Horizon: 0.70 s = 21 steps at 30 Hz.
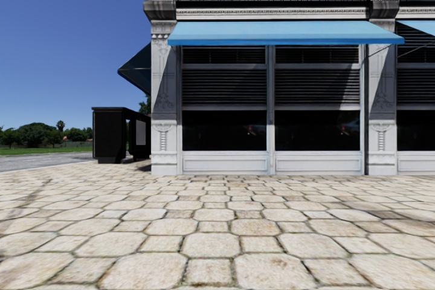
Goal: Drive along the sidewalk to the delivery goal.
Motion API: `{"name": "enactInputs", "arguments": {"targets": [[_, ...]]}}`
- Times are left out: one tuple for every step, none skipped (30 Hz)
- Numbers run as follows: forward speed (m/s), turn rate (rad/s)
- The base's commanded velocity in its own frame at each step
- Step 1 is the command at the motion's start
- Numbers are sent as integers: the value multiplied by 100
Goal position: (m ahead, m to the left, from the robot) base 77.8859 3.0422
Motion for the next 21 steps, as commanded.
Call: {"name": "enactInputs", "arguments": {"targets": [[200, 3], [200, 25], [200, 71], [200, 71], [200, 96], [200, 120], [200, 120], [200, 120], [200, 120], [200, 120], [200, 120], [200, 120], [200, 120], [200, 120], [200, 120], [200, 120], [200, 120], [200, 120], [200, 120], [200, 120], [200, 120]]}}
